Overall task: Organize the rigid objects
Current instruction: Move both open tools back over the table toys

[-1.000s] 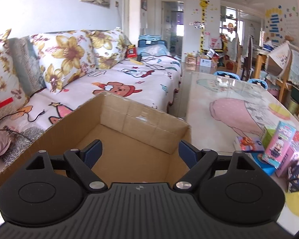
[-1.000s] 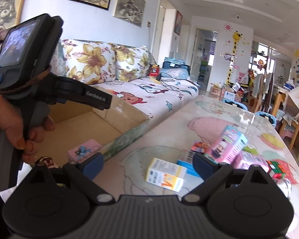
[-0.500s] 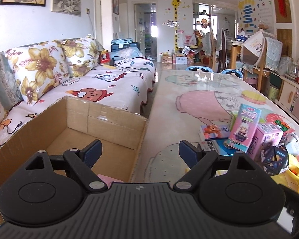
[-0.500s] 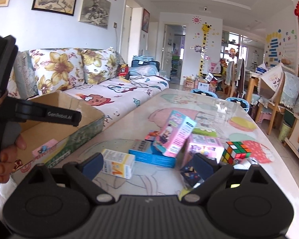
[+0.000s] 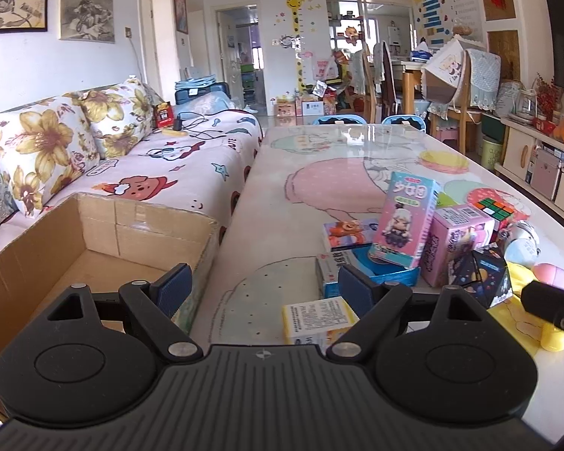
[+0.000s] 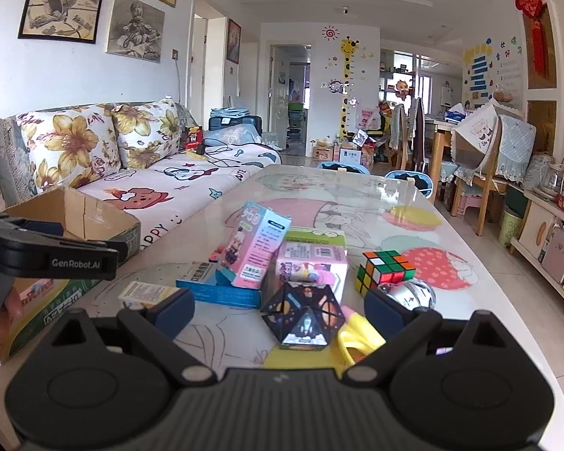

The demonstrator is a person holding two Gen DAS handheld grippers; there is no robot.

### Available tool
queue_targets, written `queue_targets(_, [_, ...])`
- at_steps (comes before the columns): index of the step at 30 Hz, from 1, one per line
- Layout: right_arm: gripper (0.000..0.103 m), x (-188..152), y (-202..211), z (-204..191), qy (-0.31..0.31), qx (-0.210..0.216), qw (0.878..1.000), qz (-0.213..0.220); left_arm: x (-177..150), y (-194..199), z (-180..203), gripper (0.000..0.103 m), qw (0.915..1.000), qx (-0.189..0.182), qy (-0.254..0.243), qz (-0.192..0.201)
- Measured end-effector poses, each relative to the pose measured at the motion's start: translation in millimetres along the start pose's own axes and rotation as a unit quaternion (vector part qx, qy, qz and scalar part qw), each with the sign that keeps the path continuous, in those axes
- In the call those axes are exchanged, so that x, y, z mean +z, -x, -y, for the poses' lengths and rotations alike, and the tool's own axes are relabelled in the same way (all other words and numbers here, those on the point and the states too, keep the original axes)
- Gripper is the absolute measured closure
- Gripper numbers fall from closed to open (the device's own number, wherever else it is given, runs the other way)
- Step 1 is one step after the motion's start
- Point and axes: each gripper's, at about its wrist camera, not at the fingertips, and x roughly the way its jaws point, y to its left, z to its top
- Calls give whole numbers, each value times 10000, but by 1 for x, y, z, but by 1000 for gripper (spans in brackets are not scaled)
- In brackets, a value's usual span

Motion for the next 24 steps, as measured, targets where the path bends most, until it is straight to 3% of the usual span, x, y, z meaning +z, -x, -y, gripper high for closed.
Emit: queue_targets(24, [3, -10, -2, 72, -279, -545, 9979, -187, -13, -6, 21, 0, 9970, -499, -586, -13])
